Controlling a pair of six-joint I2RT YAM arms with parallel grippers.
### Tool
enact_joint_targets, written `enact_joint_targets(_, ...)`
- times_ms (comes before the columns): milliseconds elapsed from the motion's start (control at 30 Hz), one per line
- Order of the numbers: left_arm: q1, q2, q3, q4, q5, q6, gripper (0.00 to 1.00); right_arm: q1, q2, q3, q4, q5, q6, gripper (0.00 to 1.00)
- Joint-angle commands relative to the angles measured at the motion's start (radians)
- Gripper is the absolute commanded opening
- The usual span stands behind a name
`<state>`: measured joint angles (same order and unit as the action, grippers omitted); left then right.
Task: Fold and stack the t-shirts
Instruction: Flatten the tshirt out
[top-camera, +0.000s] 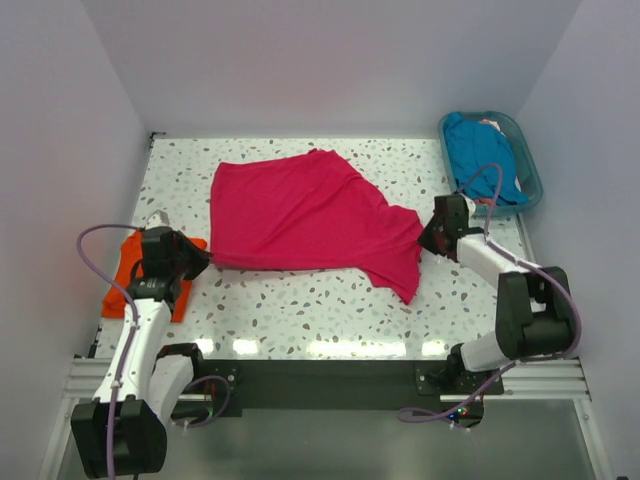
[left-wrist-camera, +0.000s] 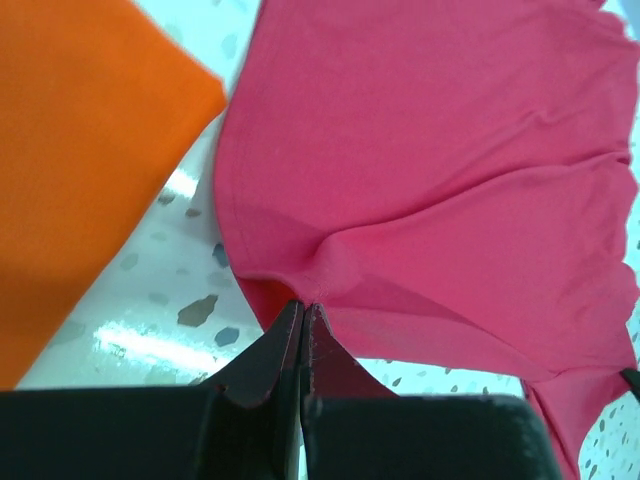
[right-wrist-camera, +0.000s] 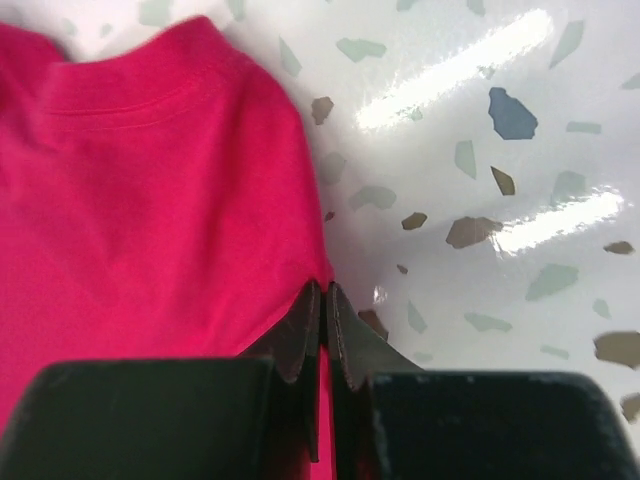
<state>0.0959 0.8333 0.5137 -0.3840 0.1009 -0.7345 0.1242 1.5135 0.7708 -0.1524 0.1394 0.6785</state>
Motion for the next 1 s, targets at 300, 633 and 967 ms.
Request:
enact_joint_targets(300, 0.002, -0.076, 0.455, -0.032, -0.056, 0.112, 0.00, -0.008, -0.452, 0.453, -0.328, 0.013, -0.118, 0.00)
enact_joint_targets(633, 0.002, 0.030, 0.903, 0.048, -0.029, 0.099, 0.00, -0.008, -0.432, 0.843, -0.438, -0.040, -0.180, 0.00)
enact_joint_targets(967, 0.002, 0.150, 0.977, 0.169, 0.005, 0.072, 0.00, -0.008, -0.287, 1.027, -0.423, -0.115, -0.211, 0.00)
